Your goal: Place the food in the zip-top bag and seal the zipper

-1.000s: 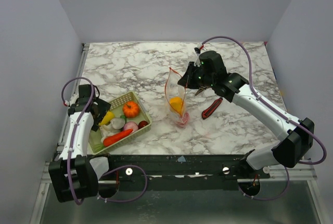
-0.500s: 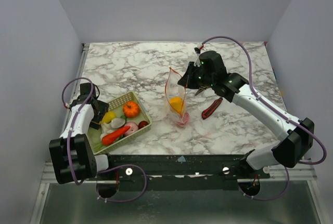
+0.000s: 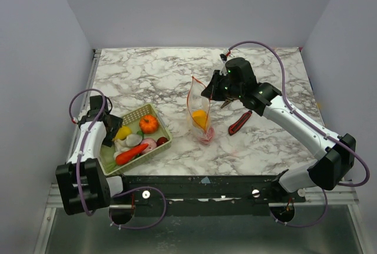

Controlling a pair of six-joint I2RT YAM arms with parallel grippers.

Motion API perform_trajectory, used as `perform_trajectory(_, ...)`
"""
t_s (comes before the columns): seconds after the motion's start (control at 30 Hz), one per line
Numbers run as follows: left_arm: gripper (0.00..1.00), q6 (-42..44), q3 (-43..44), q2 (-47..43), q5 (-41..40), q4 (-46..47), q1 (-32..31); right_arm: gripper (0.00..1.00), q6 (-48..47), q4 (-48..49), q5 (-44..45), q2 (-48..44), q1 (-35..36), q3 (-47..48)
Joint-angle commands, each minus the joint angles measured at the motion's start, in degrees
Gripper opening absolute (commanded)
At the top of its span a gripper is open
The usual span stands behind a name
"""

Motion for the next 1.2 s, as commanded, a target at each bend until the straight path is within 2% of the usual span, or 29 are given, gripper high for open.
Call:
perform_trajectory(0.0,0.0,1.8,-1.5,-3.1,3.5,-1.2,0.0,0.0,-0.8,0.4,-1.1,0.1,0.1,1.2)
perform_trajectory(0.3,0.0,3.7,-1.2,-12.3,5.9,-2.3,-0.1,0.0,-0.5,1.0,-1.2,-0.1,0.1,0.5)
perform_trajectory(0.33,0.04,3.4,-1.1,-12.7,5.7,-2.8,-0.1,0.0,-0.5,1.1,-1.4,0.0,0.1,0.4)
perform_trajectory(0.43,0.46,2.3,-1.8,-12.9,4.8,-2.9,0.0,0.0,-0.4,1.6,-1.7,0.1,0.1,0.4)
perform_trajectory(0.47,0.53,2.3,-2.0,-12.4,4.5,-2.3,0.0,0.0,-0.4,1.7,-1.8,0.1,0.1,0.4)
perform_trajectory(0.77,0.62,-1.2,-0.1,-4.5,13.3,-1.3,-0.4,0.0,-0.8,1.8,-1.5,0.3,0.1,0.2)
perform_trajectory(0.9,0.71,-7.1,2.0,-1.2,13.0,-6.9,-0.4,0.0,-0.9,1.8,-1.5,0.4,0.1,0.1)
perform_trajectory(1.0,0.79,-11.3,1.5,-0.1,15.4,-6.7,-0.4,0.0,-0.9,2.0,-1.6,0.3,0.1,0.1)
perform_trajectory(1.17,0.81,-13.5,4.1,-0.1,14.3,-8.0,-0.5,0.0,-0.9,1.6,-1.7,0.4,0.1,0.5)
